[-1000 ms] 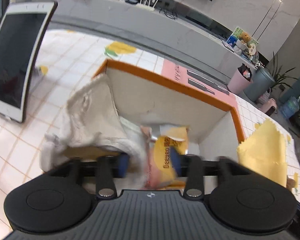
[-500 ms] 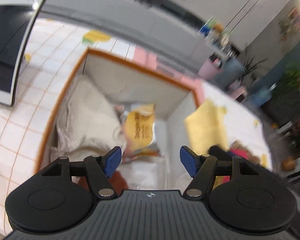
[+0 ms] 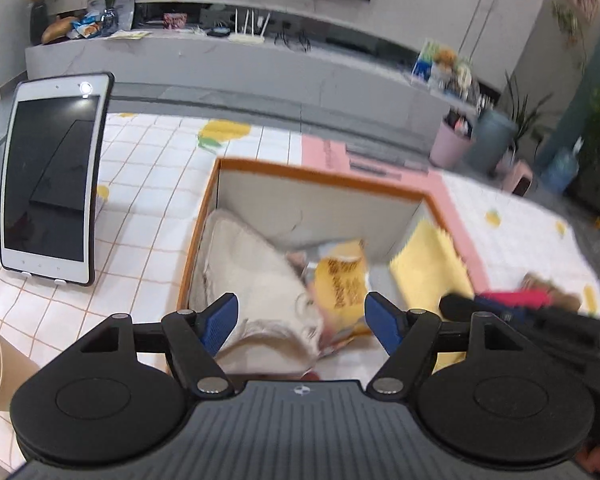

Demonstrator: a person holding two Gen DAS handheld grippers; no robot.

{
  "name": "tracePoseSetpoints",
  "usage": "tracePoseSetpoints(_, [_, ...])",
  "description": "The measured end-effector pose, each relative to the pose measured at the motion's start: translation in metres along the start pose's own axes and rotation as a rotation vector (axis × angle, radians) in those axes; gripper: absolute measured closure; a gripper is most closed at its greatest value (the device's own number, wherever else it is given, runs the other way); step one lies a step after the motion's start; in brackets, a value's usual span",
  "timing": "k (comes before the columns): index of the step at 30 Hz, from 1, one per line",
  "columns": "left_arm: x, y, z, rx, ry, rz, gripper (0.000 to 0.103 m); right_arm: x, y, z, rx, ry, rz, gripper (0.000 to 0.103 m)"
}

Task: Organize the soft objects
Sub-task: 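Lower the beige bag into the box and open the left tool while the right tool releases the yellow cloth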

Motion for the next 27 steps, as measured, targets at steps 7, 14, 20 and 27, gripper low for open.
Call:
tracePoseSetpoints(7, [0.004, -0.002, -0.015, -0.072, 0.019, -0.017, 0.019, 0.006, 0.033, -0.023, 0.059, -0.178, -0.13, 0.096])
tracePoseSetpoints(14, [0.001, -0.009, -0.026, -0.022, -0.053, 0.001, 0.02, 0.026, 0.077, -0.039, 0.026, -0.476, -0.417, 0.098])
tracePoseSetpoints(20, [0.0, -0.007, -0.022, -0.035, -0.038, -0.002, 0.02, 0.045, 0.098, -0.05, 0.001, -0.642, -0.52, 0.098])
tracePoseSetpoints(27, [-0.001, -0.009, -0.027, -0.02, -0.06, 0.002, 0.026, 0.051, 0.106, -0.049, 0.032, -0.662, -0.51, 0.097])
Point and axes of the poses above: each gripper's, at about its wrist camera, not at the fingertips, and y roughly the way its jaws point, z to its right, x to its underside, the point moved 7 cm from there along y, roughly the way its jaws point, and after that the axes turned 7 degrees about x, right-handed, at the moved point
